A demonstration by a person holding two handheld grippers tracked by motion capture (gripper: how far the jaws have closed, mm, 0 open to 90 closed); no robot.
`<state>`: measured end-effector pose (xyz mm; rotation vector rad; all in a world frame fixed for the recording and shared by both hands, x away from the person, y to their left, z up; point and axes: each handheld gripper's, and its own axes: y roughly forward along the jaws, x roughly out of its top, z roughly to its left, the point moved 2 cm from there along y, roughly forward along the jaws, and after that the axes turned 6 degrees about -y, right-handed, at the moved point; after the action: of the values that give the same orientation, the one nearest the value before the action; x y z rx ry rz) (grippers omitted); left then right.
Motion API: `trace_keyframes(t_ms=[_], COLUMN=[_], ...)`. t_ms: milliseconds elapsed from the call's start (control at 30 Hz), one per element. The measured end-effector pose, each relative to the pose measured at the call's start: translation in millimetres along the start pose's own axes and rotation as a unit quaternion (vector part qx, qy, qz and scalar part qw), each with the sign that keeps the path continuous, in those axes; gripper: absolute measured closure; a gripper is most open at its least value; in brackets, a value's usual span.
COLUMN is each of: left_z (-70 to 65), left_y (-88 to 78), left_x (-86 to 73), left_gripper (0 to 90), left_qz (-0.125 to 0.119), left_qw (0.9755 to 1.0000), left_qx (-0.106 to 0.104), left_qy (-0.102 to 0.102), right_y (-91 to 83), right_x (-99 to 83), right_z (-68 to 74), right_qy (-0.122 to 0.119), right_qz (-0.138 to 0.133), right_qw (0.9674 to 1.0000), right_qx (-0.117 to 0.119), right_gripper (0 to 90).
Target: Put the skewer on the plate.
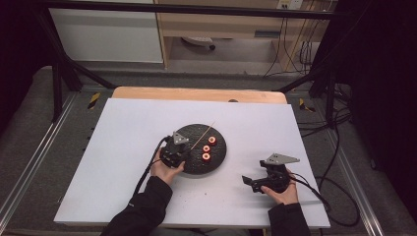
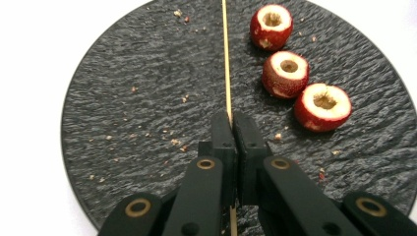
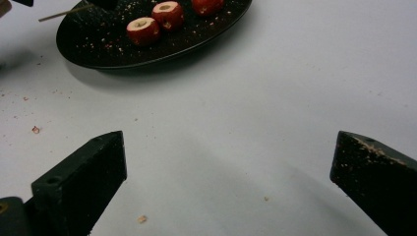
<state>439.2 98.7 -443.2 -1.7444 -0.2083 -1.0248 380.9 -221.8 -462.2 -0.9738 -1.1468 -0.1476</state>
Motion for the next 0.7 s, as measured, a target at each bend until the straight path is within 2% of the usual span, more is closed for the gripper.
trace_keyframes(t_ms=[333, 567, 700], left_z=[-1.2, -0.8, 0.4], left_y=[5.0, 3.0, -4.0], left_x=[-2.1, -2.1, -1.5], left_gripper=[88.2, 87.3, 80.6], left_qz=[0.01, 0.007, 0.005], left_qw=[0.9999, 1.0, 1.0], left_qx=[0.009, 0.0, -0.003], left_qy=[-0.003, -0.003, 0.006], right_y=[0.2, 0.2, 0.1], right_x=[-0.3, -0.3, -0.3], right_z=[0.4, 0.3, 0.2], right_qy=[-0.001, 0.0, -0.001], right_qz=[0.002, 0.003, 0.003], right_qw=[1.0, 1.0, 1.0], right_qx=[0.001, 0.0, 0.0], right_gripper=[1.8, 1.7, 1.5])
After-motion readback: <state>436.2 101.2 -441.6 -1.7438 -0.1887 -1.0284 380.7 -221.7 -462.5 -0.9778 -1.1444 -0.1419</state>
